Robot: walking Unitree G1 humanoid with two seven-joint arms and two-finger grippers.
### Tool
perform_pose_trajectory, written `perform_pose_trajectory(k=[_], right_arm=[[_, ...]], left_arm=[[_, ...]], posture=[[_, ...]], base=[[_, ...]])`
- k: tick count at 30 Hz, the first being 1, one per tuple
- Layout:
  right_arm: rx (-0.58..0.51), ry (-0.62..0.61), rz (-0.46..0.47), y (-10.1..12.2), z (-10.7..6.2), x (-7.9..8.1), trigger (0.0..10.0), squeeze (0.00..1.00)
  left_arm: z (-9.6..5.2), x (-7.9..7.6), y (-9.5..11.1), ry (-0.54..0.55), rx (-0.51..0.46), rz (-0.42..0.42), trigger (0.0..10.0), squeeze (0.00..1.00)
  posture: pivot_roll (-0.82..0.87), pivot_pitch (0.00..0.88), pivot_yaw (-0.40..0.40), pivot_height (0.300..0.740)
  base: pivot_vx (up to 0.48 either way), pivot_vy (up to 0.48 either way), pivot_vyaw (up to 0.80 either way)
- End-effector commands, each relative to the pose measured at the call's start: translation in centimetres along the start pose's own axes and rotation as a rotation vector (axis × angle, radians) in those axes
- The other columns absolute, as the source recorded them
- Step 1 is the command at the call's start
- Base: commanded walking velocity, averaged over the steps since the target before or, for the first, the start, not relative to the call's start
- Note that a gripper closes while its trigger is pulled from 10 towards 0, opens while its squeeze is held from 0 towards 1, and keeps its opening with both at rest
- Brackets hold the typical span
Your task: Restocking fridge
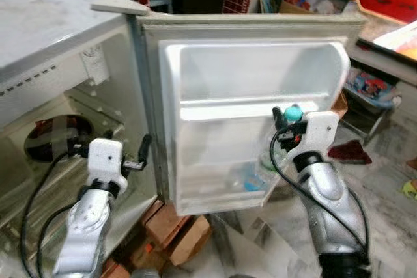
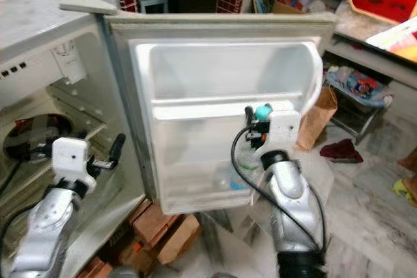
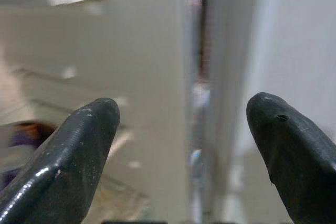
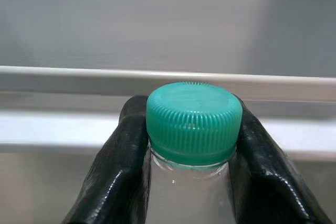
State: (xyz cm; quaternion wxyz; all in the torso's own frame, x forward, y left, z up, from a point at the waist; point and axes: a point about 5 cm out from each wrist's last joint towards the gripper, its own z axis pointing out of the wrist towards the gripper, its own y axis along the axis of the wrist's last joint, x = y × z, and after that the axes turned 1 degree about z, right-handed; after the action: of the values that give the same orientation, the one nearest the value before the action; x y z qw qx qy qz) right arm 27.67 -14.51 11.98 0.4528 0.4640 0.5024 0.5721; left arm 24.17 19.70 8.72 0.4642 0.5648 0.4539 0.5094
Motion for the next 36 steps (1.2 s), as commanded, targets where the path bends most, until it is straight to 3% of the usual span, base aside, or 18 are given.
perform_pose_trajectory(k=[1, 21, 36], right_arm=[[-0.018, -0.043, -0.017, 0.2, -0.3, -1.1, 10.0, 0.0], [-0.03, -0.103, 0.053, -1.4, 0.3, 0.0, 10.0, 0.0], [-0.006, -0.053, 0.066, -1.5, 0.4, -0.2, 10.0, 0.0]], left_arm=[[0.3, -0.5, 0.2, -0.019, -0.005, 0.002, 10.0, 0.0], [2.9, 0.0, -0.1, -0.126, 0.012, 0.101, 10.0, 0.0], [1.7, 0.2, -0.4, -0.052, 0.006, 0.085, 10.0, 0.0]], posture=[[0.04, 0.0, -0.075, 0.74], [0.06, 0.0, -0.01, 0.74], [0.07, 0.0, -0.073, 0.74]], base=[[0.247, 0.0, 0.0], [0.012, 0.0, 0.0], [0.0, 0.0, 0.0]])
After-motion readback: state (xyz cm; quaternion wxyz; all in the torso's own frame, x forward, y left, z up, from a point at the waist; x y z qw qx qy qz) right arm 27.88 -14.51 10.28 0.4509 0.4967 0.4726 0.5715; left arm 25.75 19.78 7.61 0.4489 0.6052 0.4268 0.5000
